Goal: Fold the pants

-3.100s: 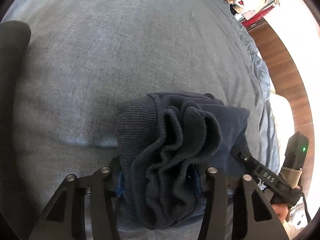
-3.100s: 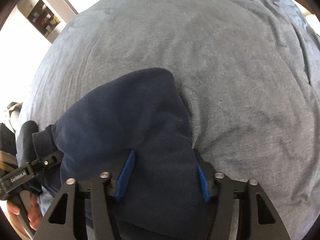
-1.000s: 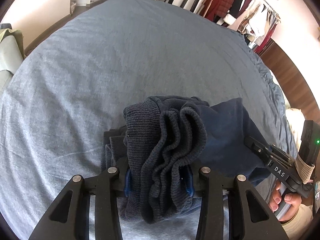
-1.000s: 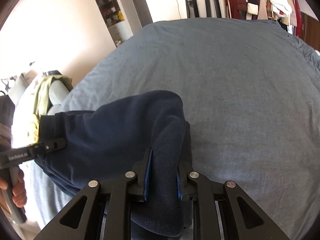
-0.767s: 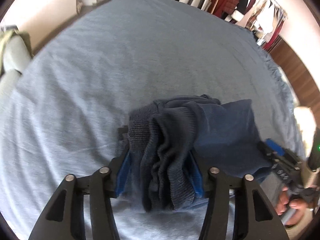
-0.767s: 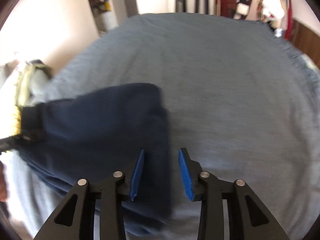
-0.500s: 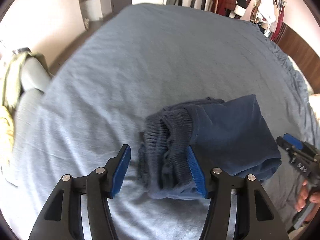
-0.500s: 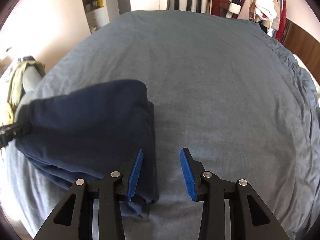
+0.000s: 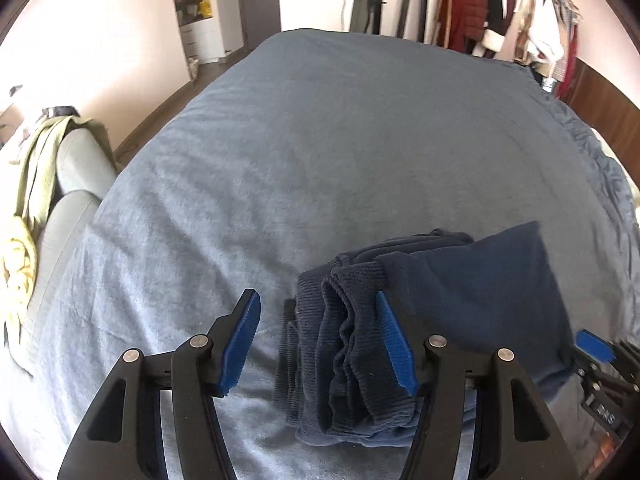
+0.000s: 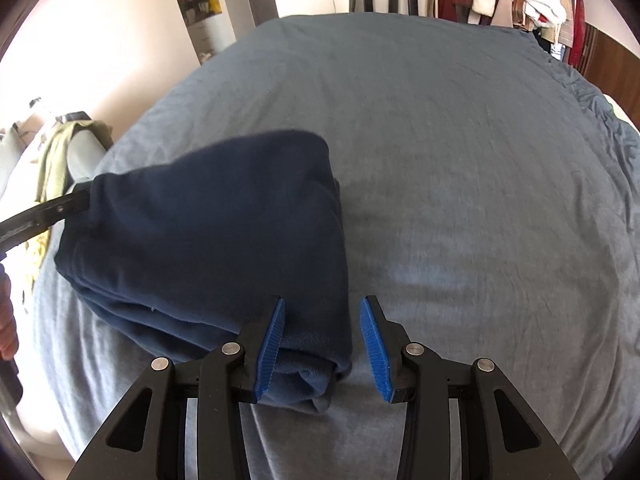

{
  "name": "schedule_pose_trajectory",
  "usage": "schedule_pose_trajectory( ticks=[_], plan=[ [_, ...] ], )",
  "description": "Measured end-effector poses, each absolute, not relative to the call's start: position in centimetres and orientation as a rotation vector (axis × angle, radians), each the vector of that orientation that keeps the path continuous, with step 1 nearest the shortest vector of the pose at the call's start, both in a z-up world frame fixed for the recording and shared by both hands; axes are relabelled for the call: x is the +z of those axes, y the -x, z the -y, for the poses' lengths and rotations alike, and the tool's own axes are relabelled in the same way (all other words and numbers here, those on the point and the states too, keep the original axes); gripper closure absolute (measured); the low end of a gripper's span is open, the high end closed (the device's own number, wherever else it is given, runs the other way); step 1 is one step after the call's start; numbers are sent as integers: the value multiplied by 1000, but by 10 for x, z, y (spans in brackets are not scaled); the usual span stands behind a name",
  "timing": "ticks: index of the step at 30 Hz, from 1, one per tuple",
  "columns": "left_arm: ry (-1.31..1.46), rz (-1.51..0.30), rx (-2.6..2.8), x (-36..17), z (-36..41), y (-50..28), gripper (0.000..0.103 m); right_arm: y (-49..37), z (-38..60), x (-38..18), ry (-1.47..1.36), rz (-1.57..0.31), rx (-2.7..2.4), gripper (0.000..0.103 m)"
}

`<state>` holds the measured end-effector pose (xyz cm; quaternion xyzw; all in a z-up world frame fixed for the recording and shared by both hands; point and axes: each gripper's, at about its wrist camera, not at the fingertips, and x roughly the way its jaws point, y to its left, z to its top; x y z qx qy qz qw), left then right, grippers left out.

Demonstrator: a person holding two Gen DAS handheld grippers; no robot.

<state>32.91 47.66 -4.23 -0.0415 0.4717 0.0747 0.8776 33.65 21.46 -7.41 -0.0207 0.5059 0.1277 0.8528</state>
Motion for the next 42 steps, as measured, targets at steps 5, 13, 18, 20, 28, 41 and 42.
schedule_pose_trajectory(
  ticks=[5,13,18,20,28,41,42],
  plan=[
    [38,-883,250,-19,-470,-302,43,-323,-214,-73,69,-1042,263,63],
    [-30,-801,248,25,-424,-235,31,-299,-175,-40,33,-952,261,39],
    [-17,-833,180,24,-379,-211,28,-277,-146,-5,48,-802,296,21],
    [3,-833,145,19,-359,-204,26,-270,-139,4,80,-753,301,19],
    [73,-786,53,-14,-302,-189,18,-243,-108,6,170,-677,331,17],
    [62,-689,110,-53,-259,-140,18,-206,-55,-48,72,-630,362,17],
    [65,-681,113,-51,-258,-134,17,-203,-52,-50,65,-633,367,17]
  ],
)
